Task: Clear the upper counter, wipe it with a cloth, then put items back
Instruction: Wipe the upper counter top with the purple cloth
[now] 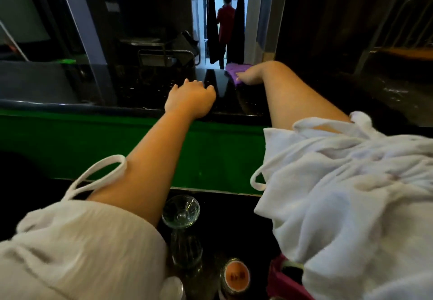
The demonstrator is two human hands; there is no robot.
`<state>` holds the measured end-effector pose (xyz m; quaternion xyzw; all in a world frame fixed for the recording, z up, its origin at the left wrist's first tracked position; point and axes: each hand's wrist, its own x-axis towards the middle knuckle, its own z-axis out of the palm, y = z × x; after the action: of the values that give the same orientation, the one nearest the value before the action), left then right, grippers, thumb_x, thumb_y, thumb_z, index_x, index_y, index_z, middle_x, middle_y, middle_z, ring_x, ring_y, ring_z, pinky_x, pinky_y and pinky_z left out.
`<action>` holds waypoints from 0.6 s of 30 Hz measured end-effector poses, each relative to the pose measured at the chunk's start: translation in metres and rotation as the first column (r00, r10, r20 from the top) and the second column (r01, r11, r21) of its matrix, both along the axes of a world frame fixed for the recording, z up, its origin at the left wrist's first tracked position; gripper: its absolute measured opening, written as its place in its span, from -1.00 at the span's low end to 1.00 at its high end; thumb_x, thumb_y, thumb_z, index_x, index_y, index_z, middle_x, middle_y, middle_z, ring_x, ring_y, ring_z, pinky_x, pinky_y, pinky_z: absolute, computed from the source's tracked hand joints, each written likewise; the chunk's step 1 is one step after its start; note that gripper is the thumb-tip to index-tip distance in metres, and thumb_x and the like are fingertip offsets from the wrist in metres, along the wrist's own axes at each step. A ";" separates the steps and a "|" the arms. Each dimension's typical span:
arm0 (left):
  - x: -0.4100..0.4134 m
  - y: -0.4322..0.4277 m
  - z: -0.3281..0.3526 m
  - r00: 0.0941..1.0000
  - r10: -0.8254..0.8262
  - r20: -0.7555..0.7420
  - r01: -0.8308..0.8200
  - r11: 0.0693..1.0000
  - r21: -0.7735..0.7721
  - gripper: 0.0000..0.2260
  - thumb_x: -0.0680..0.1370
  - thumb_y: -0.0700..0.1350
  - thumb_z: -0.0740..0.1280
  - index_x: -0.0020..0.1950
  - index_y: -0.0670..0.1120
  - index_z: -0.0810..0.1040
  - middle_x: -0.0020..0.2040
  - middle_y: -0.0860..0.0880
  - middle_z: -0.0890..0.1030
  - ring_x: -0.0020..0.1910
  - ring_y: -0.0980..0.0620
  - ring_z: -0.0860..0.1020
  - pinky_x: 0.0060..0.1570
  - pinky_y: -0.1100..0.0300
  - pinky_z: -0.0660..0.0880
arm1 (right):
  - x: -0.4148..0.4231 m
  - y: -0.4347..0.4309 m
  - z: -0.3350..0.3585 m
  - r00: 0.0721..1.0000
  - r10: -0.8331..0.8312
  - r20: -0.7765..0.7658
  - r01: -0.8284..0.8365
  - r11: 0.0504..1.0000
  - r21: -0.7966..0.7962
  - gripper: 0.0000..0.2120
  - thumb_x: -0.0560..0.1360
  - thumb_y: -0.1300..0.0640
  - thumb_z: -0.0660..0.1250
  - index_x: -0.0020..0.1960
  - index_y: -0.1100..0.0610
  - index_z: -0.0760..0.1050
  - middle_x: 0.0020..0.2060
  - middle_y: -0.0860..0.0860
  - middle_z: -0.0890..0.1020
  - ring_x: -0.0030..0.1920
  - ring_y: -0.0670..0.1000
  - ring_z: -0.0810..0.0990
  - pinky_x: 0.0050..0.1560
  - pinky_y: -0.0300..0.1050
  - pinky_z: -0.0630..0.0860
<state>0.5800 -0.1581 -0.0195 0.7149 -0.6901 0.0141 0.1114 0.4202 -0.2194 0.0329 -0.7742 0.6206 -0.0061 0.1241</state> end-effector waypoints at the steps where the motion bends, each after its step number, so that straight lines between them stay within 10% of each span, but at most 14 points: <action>1: 0.001 0.001 0.001 1.000 0.011 -0.027 -0.011 1.000 0.003 -0.55 0.62 -0.04 -0.09 0.46 -0.17 0.26 0.49 -0.19 0.24 0.51 -0.22 0.09 0.43 -0.18 0.08 | 0.003 0.002 0.001 0.999 -0.034 0.006 0.034 0.999 0.010 -0.40 0.59 -0.01 0.13 0.49 0.30 0.08 0.45 0.28 0.22 0.39 0.29 0.30 0.37 0.15 0.30; 4: -0.004 0.011 0.004 0.994 0.046 -0.097 -0.049 0.998 -0.027 -0.56 0.62 -0.02 -0.06 0.40 -0.19 0.33 0.45 -0.24 0.30 0.49 -0.22 0.16 0.42 -0.15 0.14 | 0.006 -0.030 -0.013 0.995 0.058 0.080 -0.069 0.988 0.141 -0.18 0.38 -0.30 0.16 0.55 -0.05 0.00 0.54 0.07 0.07 0.49 0.19 0.14 0.46 0.15 0.11; 9: -0.018 0.037 0.010 0.984 0.088 -0.156 -0.116 0.977 -0.181 -0.56 0.63 0.02 -0.01 0.34 -0.19 0.43 0.45 -0.27 0.28 0.47 -0.20 0.21 0.42 -0.06 0.16 | -0.003 0.053 -0.012 0.975 0.190 0.112 -0.197 0.979 0.055 -0.56 0.65 -0.01 -0.01 0.53 -0.04 0.11 0.54 -0.02 0.08 0.53 0.06 0.03 0.52 0.06 -0.10; 18: -0.088 0.084 -0.018 0.991 -0.113 -0.070 0.099 0.978 -0.186 -0.52 0.66 0.02 -0.09 0.44 -0.25 0.27 0.50 -0.18 0.22 0.54 -0.18 -0.03 0.49 -0.05 -0.05 | -0.140 0.124 -0.026 0.970 -0.243 0.026 0.244 0.954 -0.172 -0.51 0.61 -0.19 -0.08 0.49 -0.08 0.20 0.52 0.06 0.17 0.49 0.17 0.16 0.49 0.12 0.03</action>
<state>0.4922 -0.0740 -0.0377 0.6639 -0.7180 0.0427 0.2045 0.2806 -0.0953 0.0070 -0.6996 0.7082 -0.0772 0.0558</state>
